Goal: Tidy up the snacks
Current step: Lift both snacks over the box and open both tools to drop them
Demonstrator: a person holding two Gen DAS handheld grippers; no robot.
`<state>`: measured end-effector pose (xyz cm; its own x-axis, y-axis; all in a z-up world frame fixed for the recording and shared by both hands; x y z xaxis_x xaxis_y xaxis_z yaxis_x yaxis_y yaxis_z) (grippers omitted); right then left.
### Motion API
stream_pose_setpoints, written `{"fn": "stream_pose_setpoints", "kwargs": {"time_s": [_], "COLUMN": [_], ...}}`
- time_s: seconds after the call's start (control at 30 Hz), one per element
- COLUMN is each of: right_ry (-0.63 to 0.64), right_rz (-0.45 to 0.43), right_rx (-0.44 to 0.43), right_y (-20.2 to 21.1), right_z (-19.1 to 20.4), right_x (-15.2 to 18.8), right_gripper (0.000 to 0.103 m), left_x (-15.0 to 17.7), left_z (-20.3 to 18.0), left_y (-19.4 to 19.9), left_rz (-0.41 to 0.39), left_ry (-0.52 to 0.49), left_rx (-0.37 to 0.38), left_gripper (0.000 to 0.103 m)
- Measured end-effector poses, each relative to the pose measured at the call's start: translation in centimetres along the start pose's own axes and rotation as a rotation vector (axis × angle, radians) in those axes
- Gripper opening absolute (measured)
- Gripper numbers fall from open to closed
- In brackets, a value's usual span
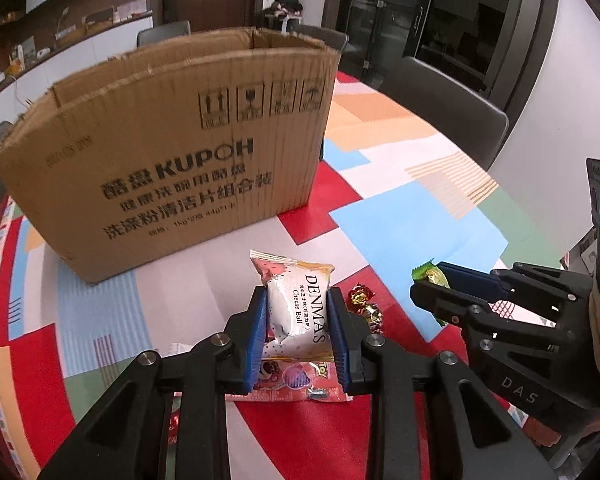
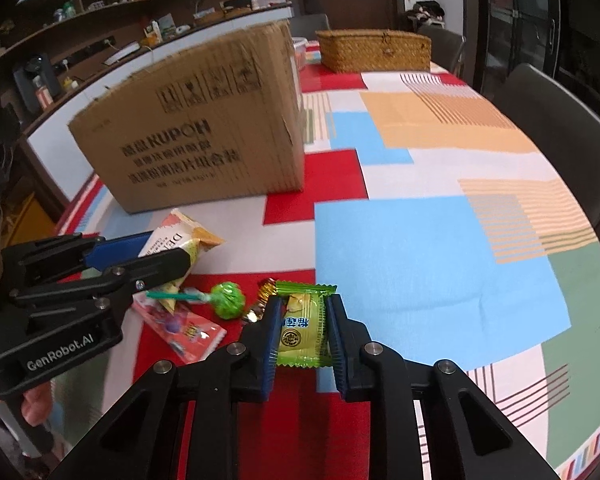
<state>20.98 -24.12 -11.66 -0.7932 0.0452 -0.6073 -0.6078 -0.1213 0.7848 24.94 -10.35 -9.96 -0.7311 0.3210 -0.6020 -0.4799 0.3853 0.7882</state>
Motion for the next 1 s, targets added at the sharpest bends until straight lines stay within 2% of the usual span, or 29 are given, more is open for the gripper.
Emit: {"fn": "stream_pose_setpoints", "kwargs": {"time_s": [0.57,1.0], "right_ry": [0.080,0.125], "right_rz": [-0.156,-0.282], "right_rx": [-0.034,-0.054], "right_y": [5.7,8.5], "right_z": [3.2,5.4], "right_x": [-2.9,-7.1], "right_gripper": [0.024,0.024], "left_x": [-1.1,-3.6], "left_z": [0.8,2.2], "left_y": [8.4,12.4], "left_rz": [-0.186,-0.305], "left_ry": [0.046,0.051], "left_rx": [-0.028,-0.086], "left_gripper": [0.029,0.029]}}
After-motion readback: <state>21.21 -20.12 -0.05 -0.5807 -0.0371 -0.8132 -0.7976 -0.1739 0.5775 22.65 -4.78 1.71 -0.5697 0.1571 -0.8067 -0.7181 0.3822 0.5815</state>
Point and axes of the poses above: each gripper's, at about its wrist camera, not at the fingertips, and y roughly against the way its jaws point, z to its left, x to its underside, the point moved 1 cm from there along -y, roughly the way its jaws point, and after that the axes turned 2 degrees about y, right-handed, at the moved point
